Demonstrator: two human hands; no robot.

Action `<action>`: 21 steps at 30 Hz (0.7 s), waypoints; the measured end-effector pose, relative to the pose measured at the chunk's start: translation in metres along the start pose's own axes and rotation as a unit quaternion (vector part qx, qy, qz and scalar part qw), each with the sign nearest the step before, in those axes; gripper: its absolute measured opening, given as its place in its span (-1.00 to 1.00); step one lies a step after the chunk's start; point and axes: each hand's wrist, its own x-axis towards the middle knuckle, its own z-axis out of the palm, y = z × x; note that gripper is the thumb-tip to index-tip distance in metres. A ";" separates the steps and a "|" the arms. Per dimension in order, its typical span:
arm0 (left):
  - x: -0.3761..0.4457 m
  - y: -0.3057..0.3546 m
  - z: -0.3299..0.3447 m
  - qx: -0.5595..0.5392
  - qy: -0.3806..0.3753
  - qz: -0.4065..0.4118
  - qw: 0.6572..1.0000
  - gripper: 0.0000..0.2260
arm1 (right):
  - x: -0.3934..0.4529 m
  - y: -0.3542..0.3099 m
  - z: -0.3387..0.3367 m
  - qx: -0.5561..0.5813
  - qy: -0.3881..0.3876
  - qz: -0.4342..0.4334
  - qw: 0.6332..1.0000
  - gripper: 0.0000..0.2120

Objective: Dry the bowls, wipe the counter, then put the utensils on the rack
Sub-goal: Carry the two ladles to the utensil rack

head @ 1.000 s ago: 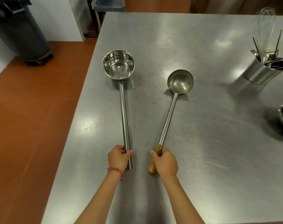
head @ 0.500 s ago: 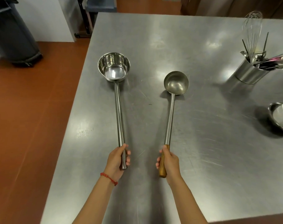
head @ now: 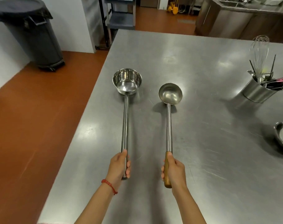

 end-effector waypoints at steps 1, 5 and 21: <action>-0.006 -0.003 0.001 -0.005 0.006 0.003 1.000 -0.69 | -0.002 0.000 -0.004 -0.010 -0.011 -0.007 1.000 -0.62; -0.033 -0.014 0.003 -0.035 0.045 0.022 0.998 -0.70 | -0.010 -0.004 -0.019 -0.055 -0.055 -0.031 0.996 -0.63; -0.127 -0.019 -0.133 -0.220 0.238 0.092 0.941 -0.74 | -0.081 0.006 0.096 -0.188 -0.281 -0.077 0.938 -0.65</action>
